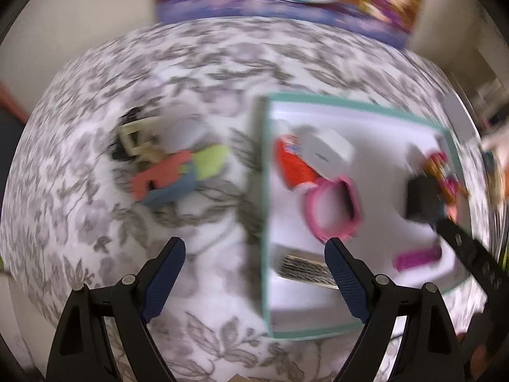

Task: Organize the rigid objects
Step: 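Move both tools from the tray back over the pile of items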

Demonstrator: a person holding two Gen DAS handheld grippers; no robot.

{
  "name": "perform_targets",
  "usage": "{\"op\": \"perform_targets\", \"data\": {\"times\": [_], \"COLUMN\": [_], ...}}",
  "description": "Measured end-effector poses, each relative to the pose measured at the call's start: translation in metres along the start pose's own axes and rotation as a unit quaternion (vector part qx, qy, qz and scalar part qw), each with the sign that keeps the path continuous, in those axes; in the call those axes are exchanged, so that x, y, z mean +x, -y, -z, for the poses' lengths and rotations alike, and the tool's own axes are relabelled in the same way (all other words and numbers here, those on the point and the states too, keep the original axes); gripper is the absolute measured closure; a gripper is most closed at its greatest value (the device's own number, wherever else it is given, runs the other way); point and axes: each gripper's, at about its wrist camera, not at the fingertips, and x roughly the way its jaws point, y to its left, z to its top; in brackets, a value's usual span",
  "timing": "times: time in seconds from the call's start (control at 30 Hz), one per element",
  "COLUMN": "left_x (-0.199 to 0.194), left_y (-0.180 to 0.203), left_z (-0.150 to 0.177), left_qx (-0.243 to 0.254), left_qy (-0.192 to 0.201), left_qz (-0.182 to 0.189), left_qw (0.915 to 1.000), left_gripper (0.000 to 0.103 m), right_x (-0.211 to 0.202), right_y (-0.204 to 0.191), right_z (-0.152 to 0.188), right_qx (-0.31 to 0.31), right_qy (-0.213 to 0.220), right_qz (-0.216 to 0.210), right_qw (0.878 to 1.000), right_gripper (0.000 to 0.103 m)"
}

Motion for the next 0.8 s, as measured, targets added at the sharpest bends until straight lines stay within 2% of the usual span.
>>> {"op": "perform_targets", "data": {"times": [0.2, 0.37, 0.5, 0.57, 0.8], "left_x": [0.001, 0.008, 0.012, 0.014, 0.015], "left_y": [-0.061, -0.103, -0.128, -0.137, -0.154], "left_z": [-0.011, -0.016, -0.018, -0.019, -0.021], "left_qx": [-0.102, -0.159, -0.187, -0.194, -0.208], "left_qy": [0.011, 0.01, 0.009, 0.007, 0.007], "left_qz": [-0.027, -0.045, -0.053, -0.052, -0.046], "left_qw": [0.9943, 0.9862, 0.9809, 0.9795, 0.9771], "left_gripper": [0.013, 0.013, 0.012, 0.003, 0.003], "right_x": [0.001, -0.001, -0.006, -0.009, -0.014], "right_y": [-0.013, -0.035, -0.059, -0.072, -0.127], "right_z": [0.004, 0.008, 0.011, 0.012, 0.021], "right_qx": [-0.021, -0.047, -0.075, -0.089, -0.142], "right_qy": [-0.005, -0.003, 0.006, 0.009, 0.019], "right_qz": [-0.009, -0.029, -0.045, -0.056, -0.089], "right_qw": [1.0, 0.998, 0.996, 0.994, 0.986], "right_gripper": [0.0, 0.0, 0.0, 0.0, 0.0]}}
